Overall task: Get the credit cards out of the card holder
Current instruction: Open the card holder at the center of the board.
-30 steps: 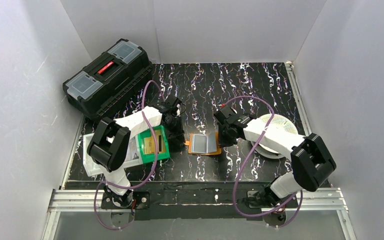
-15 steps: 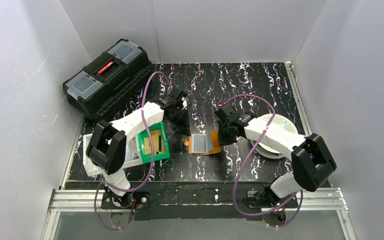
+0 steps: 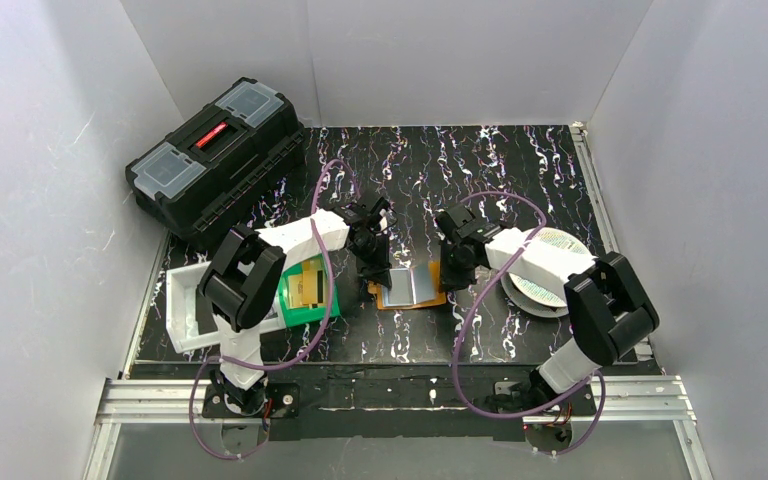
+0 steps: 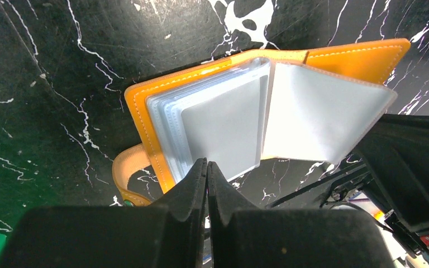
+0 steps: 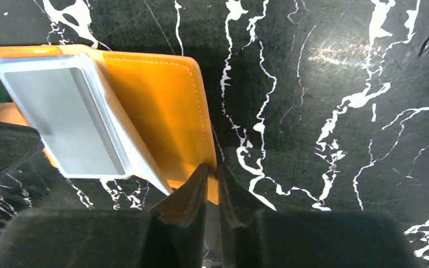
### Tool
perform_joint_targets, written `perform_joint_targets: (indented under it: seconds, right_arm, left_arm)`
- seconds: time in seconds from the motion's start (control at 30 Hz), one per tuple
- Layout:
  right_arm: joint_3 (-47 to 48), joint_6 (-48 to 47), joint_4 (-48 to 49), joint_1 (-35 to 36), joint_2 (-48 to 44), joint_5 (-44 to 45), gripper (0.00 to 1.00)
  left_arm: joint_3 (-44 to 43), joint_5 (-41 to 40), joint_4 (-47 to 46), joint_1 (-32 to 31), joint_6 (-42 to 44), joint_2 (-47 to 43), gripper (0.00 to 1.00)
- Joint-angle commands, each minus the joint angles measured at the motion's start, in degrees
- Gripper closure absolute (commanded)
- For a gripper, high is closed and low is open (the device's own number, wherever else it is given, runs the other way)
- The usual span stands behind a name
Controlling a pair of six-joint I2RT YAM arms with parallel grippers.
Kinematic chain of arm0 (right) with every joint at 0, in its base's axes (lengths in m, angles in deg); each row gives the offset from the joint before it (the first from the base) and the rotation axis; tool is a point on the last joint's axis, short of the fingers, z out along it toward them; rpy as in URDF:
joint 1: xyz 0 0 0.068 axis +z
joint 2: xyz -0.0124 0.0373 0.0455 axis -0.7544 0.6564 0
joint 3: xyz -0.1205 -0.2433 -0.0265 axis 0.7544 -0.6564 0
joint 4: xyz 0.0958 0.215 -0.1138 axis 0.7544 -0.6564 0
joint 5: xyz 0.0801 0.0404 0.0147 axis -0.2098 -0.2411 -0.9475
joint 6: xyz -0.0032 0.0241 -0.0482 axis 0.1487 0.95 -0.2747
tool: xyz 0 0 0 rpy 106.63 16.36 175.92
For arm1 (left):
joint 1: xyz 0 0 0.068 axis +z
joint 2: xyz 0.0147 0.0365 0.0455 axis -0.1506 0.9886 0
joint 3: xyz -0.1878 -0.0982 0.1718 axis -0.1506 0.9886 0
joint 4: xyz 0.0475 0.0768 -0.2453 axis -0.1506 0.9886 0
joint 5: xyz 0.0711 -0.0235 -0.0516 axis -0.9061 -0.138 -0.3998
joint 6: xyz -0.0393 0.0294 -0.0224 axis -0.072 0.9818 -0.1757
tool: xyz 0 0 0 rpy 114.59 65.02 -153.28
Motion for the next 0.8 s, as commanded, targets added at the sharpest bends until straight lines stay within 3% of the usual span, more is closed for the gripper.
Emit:
perform_joint_targets:
  seconds: [0.0, 0.1, 0.27, 0.43, 0.77]
  right_arm:
    - [3.21, -0.60, -0.99, -0.03, -3.85, -1.67, 0.69]
    - [5.54, -0.32, -3.42, 0.00, -6.80, -1.63, 0.60]
    - [8.65, 0.42, -5.17, 1.00, -12.47, -3.88, 0.52]
    - [9.87, 2.18, -2.01, 4.40, -12.14, -10.02, 0.53]
    - [8.99, 4.19, 6.14, 5.19, -2.66, -17.68, 0.59]
  left_arm:
    - [1.28, 1.09, -1.43, 0.12, 0.02, -0.76, 1.00]
    - [1.26, 1.07, -1.52, 0.08, 0.05, 0.02, 1.00]
    - [1.36, 1.07, -1.83, 0.09, -0.15, -0.35, 1.00]
    - [0.59, 0.75, -1.17, 0.07, 0.16, -1.36, 1.00]
    - [1.40, -1.44, 1.83, 1.17, 1.11, -3.38, 1.00]
